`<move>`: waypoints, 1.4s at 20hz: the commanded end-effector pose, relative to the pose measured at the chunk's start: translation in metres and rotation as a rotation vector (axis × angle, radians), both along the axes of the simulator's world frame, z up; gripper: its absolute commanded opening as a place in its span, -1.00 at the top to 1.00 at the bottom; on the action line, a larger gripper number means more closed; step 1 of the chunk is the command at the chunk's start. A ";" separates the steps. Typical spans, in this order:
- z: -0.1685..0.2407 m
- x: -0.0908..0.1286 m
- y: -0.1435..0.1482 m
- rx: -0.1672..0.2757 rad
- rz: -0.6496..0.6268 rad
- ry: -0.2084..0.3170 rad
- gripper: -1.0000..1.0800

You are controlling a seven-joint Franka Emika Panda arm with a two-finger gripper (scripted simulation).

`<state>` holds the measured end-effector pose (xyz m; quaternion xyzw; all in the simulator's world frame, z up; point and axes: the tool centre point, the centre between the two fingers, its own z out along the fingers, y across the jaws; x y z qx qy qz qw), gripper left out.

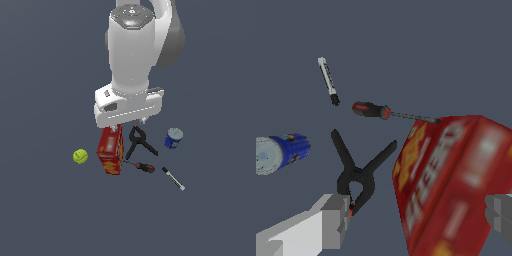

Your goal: Pick up a designated object from a clutter of objects.

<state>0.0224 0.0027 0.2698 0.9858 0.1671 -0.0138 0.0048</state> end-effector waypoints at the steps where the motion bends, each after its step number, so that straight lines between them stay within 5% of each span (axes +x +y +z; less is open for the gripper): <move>1: -0.007 0.005 0.002 -0.001 0.072 0.000 -0.92; 28: -0.092 0.048 0.023 0.009 0.840 -0.001 -0.92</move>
